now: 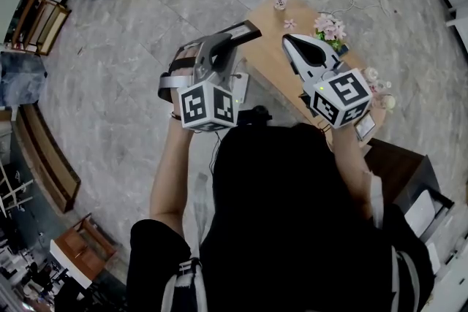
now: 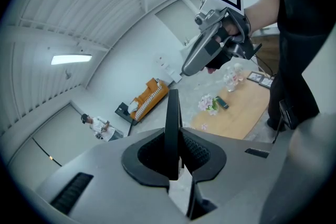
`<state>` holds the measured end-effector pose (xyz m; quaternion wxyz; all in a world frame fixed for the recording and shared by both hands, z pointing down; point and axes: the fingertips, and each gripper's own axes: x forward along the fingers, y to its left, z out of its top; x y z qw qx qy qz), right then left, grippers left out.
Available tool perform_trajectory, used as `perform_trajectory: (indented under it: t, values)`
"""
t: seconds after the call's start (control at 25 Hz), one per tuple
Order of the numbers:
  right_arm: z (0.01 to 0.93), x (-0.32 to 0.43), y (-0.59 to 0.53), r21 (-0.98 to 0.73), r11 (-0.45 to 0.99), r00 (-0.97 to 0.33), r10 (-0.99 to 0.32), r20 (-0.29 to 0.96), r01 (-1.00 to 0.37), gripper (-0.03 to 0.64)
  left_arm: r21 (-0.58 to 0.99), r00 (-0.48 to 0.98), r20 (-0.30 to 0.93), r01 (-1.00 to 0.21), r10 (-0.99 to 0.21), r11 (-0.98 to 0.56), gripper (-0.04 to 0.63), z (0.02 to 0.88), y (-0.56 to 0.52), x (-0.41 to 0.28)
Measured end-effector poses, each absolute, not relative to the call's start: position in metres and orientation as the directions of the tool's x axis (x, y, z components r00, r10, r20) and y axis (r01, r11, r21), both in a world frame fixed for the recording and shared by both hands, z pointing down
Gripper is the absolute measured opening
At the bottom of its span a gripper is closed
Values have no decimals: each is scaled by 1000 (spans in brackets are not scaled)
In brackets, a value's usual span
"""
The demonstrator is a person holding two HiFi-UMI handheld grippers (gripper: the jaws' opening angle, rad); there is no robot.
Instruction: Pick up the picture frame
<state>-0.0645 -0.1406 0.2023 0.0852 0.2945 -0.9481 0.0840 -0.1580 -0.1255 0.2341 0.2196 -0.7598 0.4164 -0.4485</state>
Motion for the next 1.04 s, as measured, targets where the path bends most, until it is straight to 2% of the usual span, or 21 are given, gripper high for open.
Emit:
perform_trajectory:
  t: [1.04]
  values:
    - [208, -63, -145, -113, 805, -804, -551, 223, -582, 12, -712, 248, 489, -441, -836, -547, 63, 230, -131, -157]
